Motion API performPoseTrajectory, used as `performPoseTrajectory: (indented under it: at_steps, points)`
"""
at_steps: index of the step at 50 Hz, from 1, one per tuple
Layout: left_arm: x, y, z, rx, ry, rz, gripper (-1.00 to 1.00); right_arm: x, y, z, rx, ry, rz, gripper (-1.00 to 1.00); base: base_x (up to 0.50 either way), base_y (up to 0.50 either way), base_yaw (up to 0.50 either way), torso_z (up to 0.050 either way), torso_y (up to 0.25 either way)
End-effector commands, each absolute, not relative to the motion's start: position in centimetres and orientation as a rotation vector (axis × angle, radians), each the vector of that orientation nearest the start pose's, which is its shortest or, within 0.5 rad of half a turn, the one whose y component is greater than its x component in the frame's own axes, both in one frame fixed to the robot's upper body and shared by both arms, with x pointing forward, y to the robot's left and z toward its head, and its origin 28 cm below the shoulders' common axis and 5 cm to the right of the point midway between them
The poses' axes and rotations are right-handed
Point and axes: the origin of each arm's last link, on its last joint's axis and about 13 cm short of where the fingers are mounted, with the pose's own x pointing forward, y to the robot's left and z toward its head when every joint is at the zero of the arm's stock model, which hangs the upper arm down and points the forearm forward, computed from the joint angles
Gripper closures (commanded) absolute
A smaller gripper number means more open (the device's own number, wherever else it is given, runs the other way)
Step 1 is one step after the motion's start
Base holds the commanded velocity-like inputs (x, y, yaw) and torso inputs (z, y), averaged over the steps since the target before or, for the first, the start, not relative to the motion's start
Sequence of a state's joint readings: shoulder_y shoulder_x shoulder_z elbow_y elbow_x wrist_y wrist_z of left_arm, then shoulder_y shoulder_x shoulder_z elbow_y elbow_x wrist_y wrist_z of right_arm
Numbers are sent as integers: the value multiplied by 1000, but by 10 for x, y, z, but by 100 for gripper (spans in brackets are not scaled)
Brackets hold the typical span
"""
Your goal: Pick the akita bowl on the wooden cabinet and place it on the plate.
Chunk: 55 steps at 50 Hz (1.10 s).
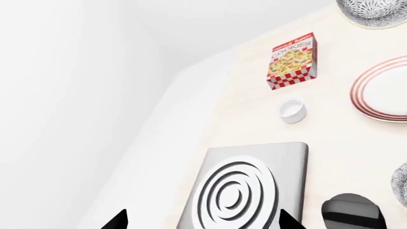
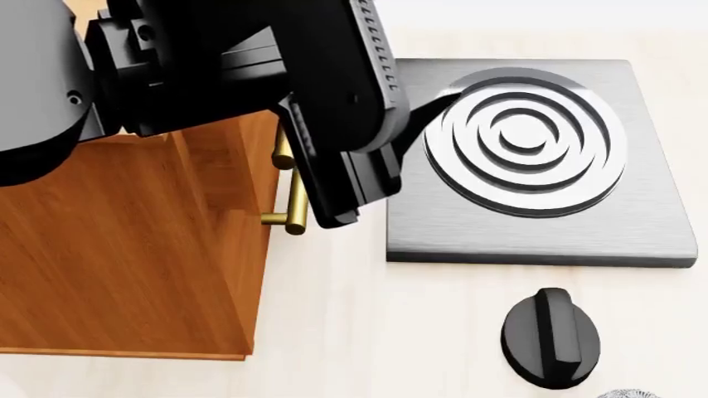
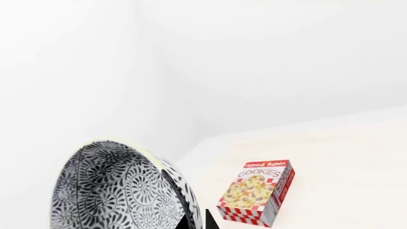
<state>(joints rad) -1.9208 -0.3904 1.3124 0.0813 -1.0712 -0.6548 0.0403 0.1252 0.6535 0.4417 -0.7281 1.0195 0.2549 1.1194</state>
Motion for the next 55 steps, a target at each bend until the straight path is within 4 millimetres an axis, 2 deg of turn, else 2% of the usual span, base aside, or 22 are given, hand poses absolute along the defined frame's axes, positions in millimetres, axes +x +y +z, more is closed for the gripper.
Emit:
performPoseTrajectory:
  at_steps: [1, 10, 21, 41, 50, 55]
  points:
    - [293, 124, 385, 807, -251, -917, -100, 189, -216, 239, 415, -483, -798, 100, 0, 0, 0, 0, 0]
    - [294, 124, 383, 806, -250, -914, -100, 193, -226, 236, 415, -449, -831, 100, 0, 0, 0, 0, 0]
    - [294, 124, 382, 807, -249, -913, -100, 192, -244, 213, 453, -378, -926, 100, 0, 0, 0, 0, 0]
    - [295, 125, 382, 808, -246, -911, -100, 200, -258, 195, 532, -304, -930, 100, 0, 0, 0, 1, 1]
    - [296, 125, 380, 807, -242, -911, -100, 202, -264, 181, 601, -262, -947, 100, 0, 0, 0, 0, 0]
    - [297, 125, 378, 807, -238, -912, -100, 199, -267, 177, 753, -255, -905, 100, 0, 0, 0, 0, 2]
